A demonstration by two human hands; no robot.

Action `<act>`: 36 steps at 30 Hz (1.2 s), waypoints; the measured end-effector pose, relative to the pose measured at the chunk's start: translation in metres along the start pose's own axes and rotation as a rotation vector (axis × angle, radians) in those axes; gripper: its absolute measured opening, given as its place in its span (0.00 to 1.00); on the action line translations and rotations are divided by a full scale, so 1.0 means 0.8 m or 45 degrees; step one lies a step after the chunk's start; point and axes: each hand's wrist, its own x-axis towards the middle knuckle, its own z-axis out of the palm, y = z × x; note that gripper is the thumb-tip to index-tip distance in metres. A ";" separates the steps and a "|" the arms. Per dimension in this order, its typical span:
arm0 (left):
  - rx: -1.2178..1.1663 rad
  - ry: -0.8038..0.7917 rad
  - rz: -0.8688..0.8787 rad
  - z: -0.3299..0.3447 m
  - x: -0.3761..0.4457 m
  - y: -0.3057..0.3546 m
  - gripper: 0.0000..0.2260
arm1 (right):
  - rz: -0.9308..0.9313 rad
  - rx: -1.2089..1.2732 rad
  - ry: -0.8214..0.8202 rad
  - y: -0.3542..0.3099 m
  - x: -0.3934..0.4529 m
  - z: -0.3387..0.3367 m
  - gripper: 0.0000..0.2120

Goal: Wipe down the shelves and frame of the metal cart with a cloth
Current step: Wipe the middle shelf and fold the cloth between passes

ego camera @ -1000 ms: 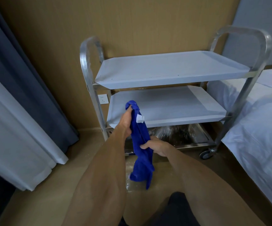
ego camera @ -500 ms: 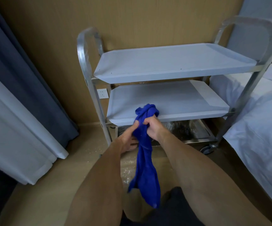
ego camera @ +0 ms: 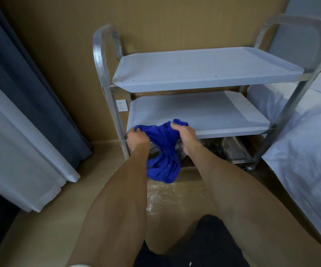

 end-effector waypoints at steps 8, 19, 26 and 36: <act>-0.593 -0.219 -0.343 -0.010 0.018 0.008 0.06 | 0.068 -0.165 -0.329 0.019 -0.005 -0.021 0.25; -0.141 -0.656 -0.140 -0.017 -0.008 -0.026 0.28 | 0.098 -0.434 -0.288 -0.009 -0.012 -0.010 0.20; -0.290 -1.310 -0.298 0.009 -0.032 -0.031 0.14 | 0.143 -0.020 0.033 -0.026 0.001 0.014 0.22; -0.491 -0.621 -0.578 0.046 -0.008 -0.029 0.19 | 0.394 0.034 -0.409 0.071 -0.036 -0.048 0.29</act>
